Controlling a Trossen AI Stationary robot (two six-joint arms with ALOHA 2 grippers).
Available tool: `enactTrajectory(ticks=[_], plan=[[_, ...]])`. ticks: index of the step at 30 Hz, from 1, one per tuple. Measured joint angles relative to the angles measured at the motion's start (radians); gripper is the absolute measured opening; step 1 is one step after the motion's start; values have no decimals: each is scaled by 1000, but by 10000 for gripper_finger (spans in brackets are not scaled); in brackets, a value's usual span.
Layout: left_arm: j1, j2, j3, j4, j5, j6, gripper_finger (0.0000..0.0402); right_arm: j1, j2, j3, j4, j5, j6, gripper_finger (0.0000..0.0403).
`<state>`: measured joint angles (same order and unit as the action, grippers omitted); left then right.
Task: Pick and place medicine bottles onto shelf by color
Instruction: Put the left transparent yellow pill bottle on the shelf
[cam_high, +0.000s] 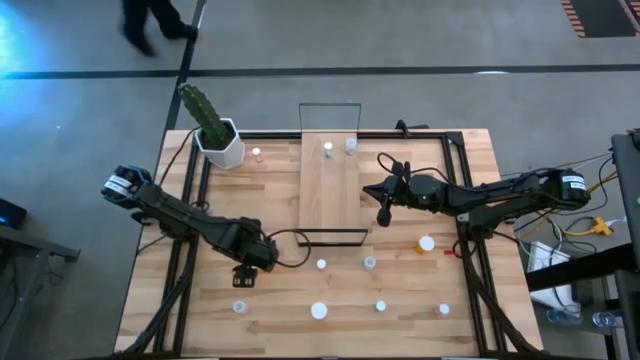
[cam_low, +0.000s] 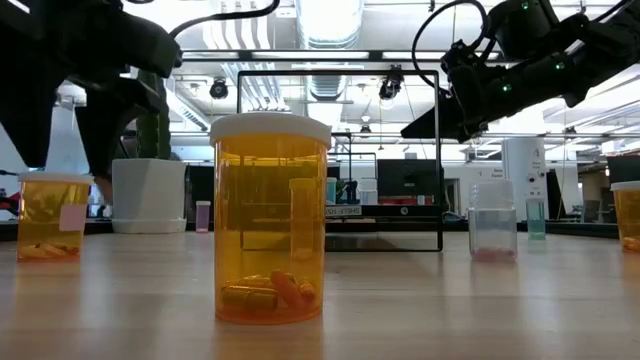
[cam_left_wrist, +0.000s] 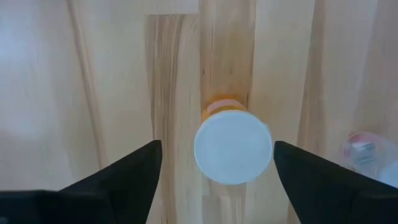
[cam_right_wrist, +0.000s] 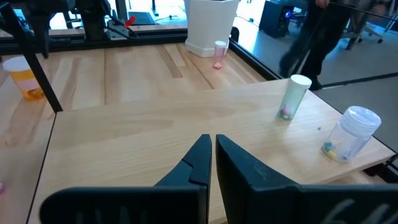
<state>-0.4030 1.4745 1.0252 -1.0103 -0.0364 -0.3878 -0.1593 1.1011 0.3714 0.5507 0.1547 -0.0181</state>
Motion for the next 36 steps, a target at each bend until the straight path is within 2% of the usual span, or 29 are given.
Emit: enactTrajectory(ticks=[18, 22, 27, 32, 36], plan=[[-4, -4, -95, 87, 38, 4, 289, 0, 0, 0, 1, 0, -1, 13], [-4, -5, -101, 86, 39, 9, 270, 0, 0, 0, 1, 0, 0, 13], [-4, -21, -90, 84, 39, 28, 228, 0, 0, 0, 1, 0, -1, 13], [5, -65, -53, 12, 35, 59, 188, 0, 0, 0, 1, 1, -1, 13], [44, -132, -22, -31, 3, 89, 182, 0, 0, 0, 1, 1, -1, 13]])
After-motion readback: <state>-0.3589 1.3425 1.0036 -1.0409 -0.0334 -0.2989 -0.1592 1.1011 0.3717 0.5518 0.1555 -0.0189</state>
